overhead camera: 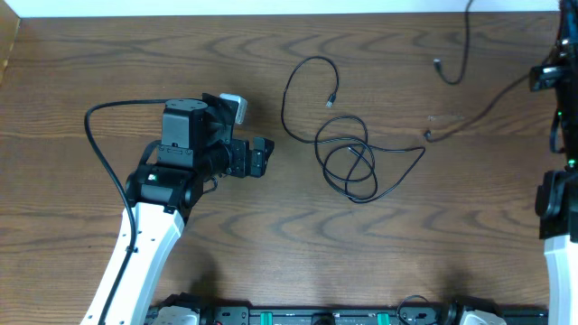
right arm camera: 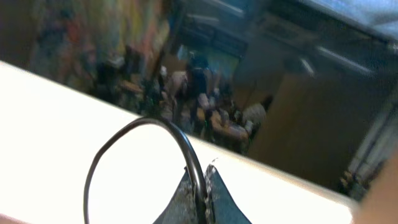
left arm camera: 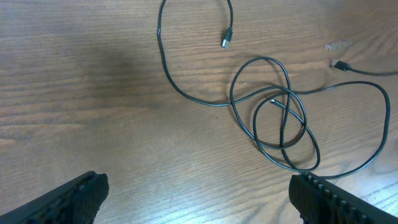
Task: Untangle cables
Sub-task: 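Pull the black cable up and right off the table with the right gripper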
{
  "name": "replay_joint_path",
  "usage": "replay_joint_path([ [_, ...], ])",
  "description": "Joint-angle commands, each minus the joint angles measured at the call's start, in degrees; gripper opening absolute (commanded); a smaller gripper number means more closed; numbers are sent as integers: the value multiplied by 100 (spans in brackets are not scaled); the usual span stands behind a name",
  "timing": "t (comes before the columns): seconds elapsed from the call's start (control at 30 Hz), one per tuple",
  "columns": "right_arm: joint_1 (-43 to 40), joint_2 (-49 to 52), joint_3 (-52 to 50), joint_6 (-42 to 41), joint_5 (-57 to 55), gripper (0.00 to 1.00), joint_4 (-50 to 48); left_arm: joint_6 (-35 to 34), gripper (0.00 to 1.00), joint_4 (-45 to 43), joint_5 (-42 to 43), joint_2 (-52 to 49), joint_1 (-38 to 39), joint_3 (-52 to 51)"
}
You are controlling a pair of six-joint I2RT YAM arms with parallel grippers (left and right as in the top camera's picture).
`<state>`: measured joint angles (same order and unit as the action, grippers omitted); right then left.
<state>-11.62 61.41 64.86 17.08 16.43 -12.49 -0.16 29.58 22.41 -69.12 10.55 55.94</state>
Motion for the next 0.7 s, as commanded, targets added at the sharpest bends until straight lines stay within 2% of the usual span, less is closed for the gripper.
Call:
replay_joint_path([
  [0.0, -356, 87, 66, -79, -109, 1, 389, 35, 97, -2, 70, -22, -20, -22],
  [0.37, -1123, 509, 66, -79, -109, 1, 1211, 35, 97, -2, 70, -22, -20, -22],
  [0.67, -1609, 800, 66, -122, -109, 1, 1408, 35, 97, -2, 72, -22, -20, -22],
])
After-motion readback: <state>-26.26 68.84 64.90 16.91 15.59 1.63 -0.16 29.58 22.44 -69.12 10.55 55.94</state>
